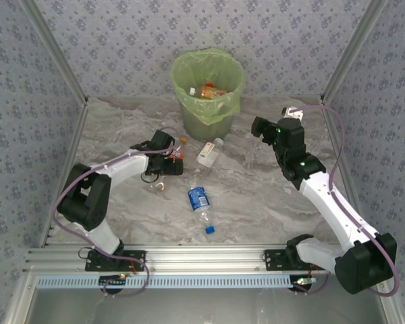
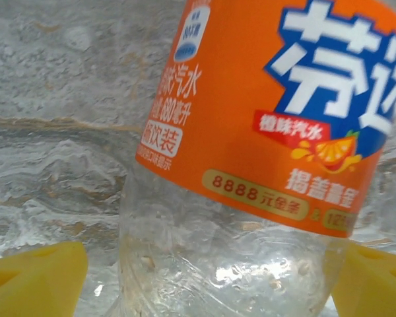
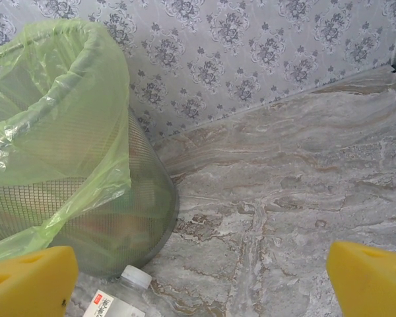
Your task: Put the plastic bottles in the bin
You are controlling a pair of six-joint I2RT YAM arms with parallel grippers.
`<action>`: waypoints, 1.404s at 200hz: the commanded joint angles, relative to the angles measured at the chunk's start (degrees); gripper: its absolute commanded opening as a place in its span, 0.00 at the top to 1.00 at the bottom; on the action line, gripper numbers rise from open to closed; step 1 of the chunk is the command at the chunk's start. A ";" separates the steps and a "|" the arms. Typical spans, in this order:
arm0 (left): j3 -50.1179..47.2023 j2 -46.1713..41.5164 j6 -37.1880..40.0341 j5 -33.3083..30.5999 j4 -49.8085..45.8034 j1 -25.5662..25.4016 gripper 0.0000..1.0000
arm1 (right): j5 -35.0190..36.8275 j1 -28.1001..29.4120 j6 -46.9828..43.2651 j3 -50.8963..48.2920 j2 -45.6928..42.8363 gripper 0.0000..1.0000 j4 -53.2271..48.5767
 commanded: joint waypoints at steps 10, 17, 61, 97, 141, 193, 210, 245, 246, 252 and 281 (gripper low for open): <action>-1.64 -1.81 2.50 7.32 2.87 -0.05 0.08 | -0.38 -0.15 1.51 0.08 0.58 0.01 0.50; -1.57 -1.56 3.01 8.15 3.05 -0.26 0.08 | -0.48 -0.11 1.68 0.18 0.81 0.01 0.54; 1.46 2.58 2.54 2.34 0.36 -0.85 0.11 | -0.82 0.13 2.12 0.64 1.54 0.01 0.50; 2.48 4.82 2.17 -1.49 -0.12 -0.90 0.16 | -0.69 0.31 1.73 1.03 1.12 0.01 -0.40; 1.26 5.95 2.96 -2.36 1.25 -0.95 0.20 | -0.48 0.30 1.20 1.05 0.92 0.01 -0.59; 1.64 6.76 4.01 -2.93 2.01 -0.99 0.25 | -1.44 1.37 -0.88 2.02 1.46 0.01 -0.58; 1.85 6.72 4.37 -3.24 1.90 -0.95 0.30 | -1.02 1.69 -1.26 2.30 1.54 0.01 -0.75; 1.73 5.30 4.29 -3.33 2.16 -0.98 0.31 | -1.17 1.79 -1.34 2.28 1.54 0.01 -0.71; 1.71 5.24 4.29 -3.37 2.16 -0.97 0.31 | -1.23 1.75 -1.39 2.25 1.49 0.01 -0.75; 1.66 4.89 4.29 -3.35 2.25 -0.96 0.33 | -1.42 1.79 -1.48 2.21 1.53 0.01 -0.64; 1.25 3.19 4.29 -3.36 2.43 -0.96 0.43 | -2.09 2.03 -1.92 2.14 1.54 0.01 -0.08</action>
